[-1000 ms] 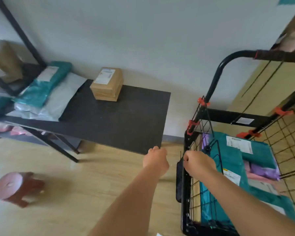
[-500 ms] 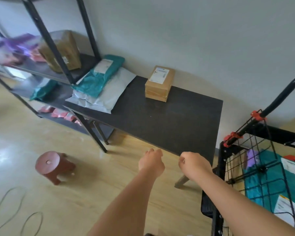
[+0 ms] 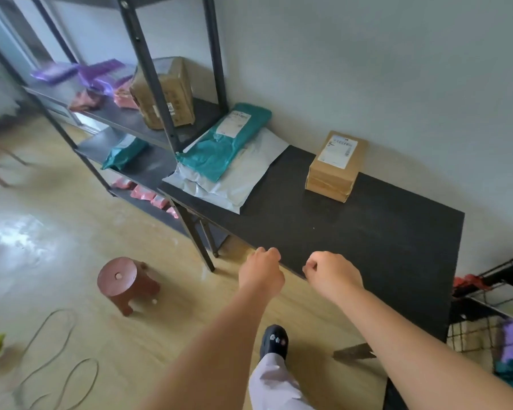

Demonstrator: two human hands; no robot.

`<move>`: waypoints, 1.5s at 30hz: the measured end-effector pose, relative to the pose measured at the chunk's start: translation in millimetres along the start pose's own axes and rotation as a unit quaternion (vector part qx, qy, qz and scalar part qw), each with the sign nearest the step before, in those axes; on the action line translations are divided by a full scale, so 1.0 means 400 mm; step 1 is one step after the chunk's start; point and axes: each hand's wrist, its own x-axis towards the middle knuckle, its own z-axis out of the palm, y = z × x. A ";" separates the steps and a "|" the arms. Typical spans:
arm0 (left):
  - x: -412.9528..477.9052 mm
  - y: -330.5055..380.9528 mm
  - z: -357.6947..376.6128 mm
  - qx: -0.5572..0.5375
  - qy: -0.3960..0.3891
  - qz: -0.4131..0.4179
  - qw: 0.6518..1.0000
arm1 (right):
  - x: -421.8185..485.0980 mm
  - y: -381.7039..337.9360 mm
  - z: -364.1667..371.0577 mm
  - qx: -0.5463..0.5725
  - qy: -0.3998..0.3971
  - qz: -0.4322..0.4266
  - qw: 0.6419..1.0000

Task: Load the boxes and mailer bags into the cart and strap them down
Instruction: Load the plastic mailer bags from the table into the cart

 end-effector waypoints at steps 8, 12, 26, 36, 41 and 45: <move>0.239 -0.032 -0.136 0.007 0.002 -0.021 1.000 | 0.229 -0.129 -0.082 0.006 -0.014 -0.009 1.000; 0.370 -0.025 -0.208 -0.008 0.012 -0.019 1.000 | 0.363 -0.185 -0.146 0.029 -0.003 0.000 1.000; 0.626 -0.099 -0.377 -0.020 0.035 -0.028 0.999 | 0.576 -0.324 -0.218 0.066 -0.014 0.018 0.998; 0.880 -0.161 -0.502 -0.021 0.038 0.000 0.999 | 0.771 -0.463 -0.238 0.177 0.013 0.098 0.979; 0.997 -0.188 -0.542 -0.010 0.034 0.045 0.998 | 0.863 -0.517 -0.246 0.271 0.031 0.127 0.954; 1.057 -0.209 -0.560 -0.013 0.041 0.063 0.997 | 0.912 -0.551 -0.238 0.301 0.033 0.139 0.943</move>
